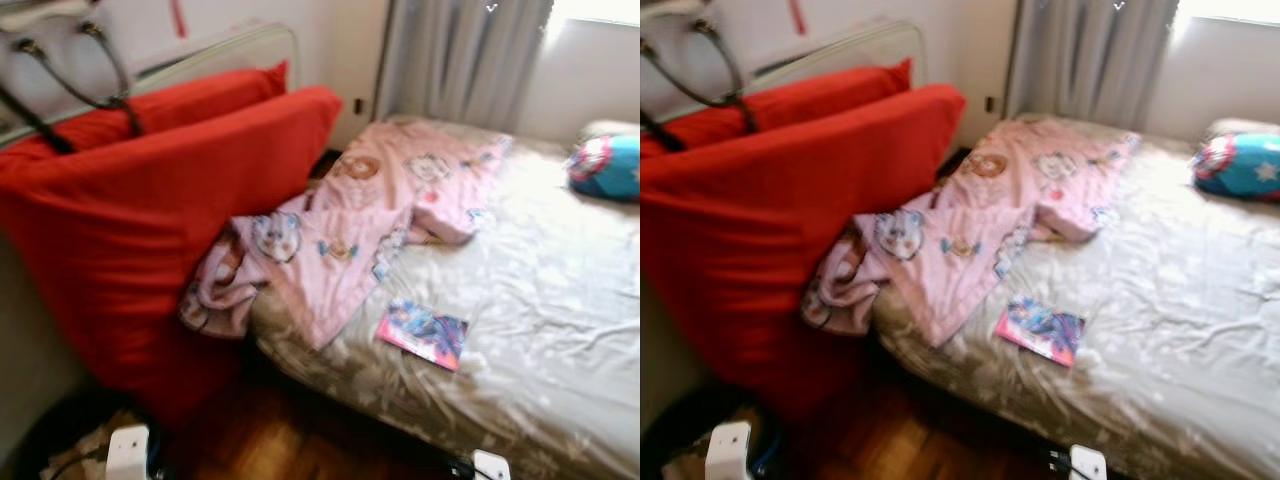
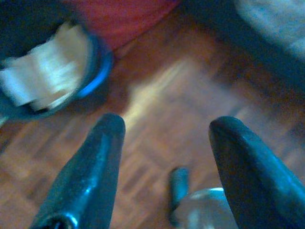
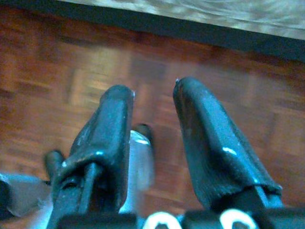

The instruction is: Clean up the room

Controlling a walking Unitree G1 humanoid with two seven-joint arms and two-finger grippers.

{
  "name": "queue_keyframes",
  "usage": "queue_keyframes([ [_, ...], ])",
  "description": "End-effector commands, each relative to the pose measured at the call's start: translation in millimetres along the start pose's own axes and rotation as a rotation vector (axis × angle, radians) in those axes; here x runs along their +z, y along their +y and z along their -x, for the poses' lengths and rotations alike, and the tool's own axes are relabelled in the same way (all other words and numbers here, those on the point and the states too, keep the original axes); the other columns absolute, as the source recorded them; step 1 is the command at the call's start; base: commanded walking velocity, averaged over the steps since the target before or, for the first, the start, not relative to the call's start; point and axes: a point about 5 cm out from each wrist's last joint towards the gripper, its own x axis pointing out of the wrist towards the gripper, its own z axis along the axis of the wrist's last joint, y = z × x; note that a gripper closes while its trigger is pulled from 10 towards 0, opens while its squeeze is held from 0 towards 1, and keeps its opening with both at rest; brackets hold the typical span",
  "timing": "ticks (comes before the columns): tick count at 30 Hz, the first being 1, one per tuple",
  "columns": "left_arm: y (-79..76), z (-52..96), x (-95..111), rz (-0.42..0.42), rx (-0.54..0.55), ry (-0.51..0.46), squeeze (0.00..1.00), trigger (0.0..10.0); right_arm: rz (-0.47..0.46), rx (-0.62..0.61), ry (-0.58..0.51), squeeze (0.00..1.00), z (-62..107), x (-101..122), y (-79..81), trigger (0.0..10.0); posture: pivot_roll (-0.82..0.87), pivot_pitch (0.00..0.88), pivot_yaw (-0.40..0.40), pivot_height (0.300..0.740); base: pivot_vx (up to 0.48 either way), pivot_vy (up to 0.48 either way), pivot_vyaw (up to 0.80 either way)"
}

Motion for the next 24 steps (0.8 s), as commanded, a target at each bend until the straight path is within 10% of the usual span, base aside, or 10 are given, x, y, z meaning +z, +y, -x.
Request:
queue_keyframes([
  [1, 15.3, 4.4, -8.0, -0.005, 0.036, 0.032, 0.0, 10.0, 0.003, 0.024, -0.029, 0.0, -2.9, 10.3, 9.4, 10.0, 0.04, 0.0, -0.022, 0.74, 0.307, 0.0, 0.0],
  [24, 15.8, 4.6, -8.2, -0.009, 0.031, 0.032, 0.0, 10.0, -0.019, 0.04, -0.032, 0.0, -2.8, 9.4, 11.3, 10.0, 0.04, 0.0, -0.014, 0.74, 0.253, 0.0, 0.0],
])
